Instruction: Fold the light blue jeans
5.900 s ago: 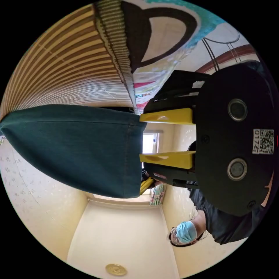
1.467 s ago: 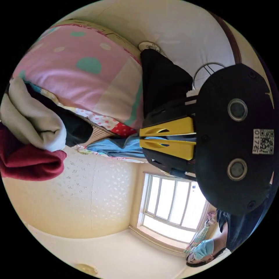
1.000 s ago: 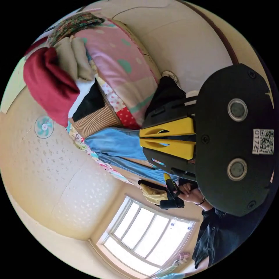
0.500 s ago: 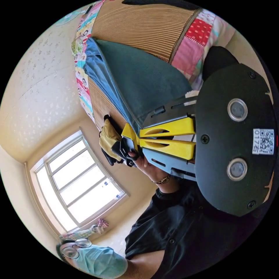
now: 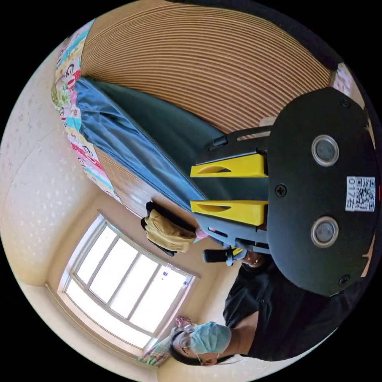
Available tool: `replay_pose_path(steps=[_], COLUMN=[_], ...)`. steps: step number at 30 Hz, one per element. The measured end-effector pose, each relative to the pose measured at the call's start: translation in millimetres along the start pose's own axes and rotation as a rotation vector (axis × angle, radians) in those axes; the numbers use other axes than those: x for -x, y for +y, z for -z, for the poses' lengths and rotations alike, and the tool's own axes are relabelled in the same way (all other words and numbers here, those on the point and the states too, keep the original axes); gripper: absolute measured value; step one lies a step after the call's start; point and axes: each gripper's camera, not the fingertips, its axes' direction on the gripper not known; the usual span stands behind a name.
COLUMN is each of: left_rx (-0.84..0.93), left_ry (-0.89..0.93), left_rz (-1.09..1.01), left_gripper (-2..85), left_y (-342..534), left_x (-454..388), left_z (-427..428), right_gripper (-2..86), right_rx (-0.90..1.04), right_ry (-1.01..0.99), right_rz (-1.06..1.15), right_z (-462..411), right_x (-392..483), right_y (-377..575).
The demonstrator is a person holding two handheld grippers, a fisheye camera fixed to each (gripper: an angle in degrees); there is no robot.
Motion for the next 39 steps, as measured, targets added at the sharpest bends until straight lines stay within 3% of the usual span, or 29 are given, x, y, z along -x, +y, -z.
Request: replay_pose_path(steps=[8,13,17,20,22,25,29,32,36,39], left_rx=[-0.022,0.015,0.162,0.194,0.187,0.131,0.013,0.034,0.077,0.073], left_ry=[0.152,0.192,0.207,0.150,0.107,0.012,-0.012,-0.083,-0.282,-0.302], left_rz=[0.070,0.069,0.029,-0.004,-0.014,0.015,0.055,0.074,0.083,0.136], left_gripper=[-0.1,-0.2,-0.4,-0.5,-0.5,-0.6,-0.6,-0.6,-0.6,-0.6], left_y=[-3,-10,-26,-28,-22,3,36,42,49,59], left_x=[28,31,33,24,17,12,16,15,12,24], left_z=[13,12,24,51,66,98,147,156,159,166], right_gripper=[11.6,10.0,5.2,2.6,1.7,1.2,0.9,0.9,1.0,1.1], right_rx=[-0.262,-0.368,-0.381,-0.315,-0.178,-0.151,-0.252,-0.259,-0.172,-0.068], right_ry=[0.007,0.117,0.289,0.645,1.093,1.416,1.324,1.228,1.054,1.105], right_rz=[-0.301,-0.384,-0.383,-0.240,-0.033,0.217,0.325,0.303,0.212,0.210], right_z=[-56,-88,-109,-137,-198,-270,-353,-404,-456,-479], right_x=[-115,-124,-101,-35,38,109,204,235,221,211], right_y=[-180,-240,-281,-321,-360,-383,-413,-430,-438,-446])
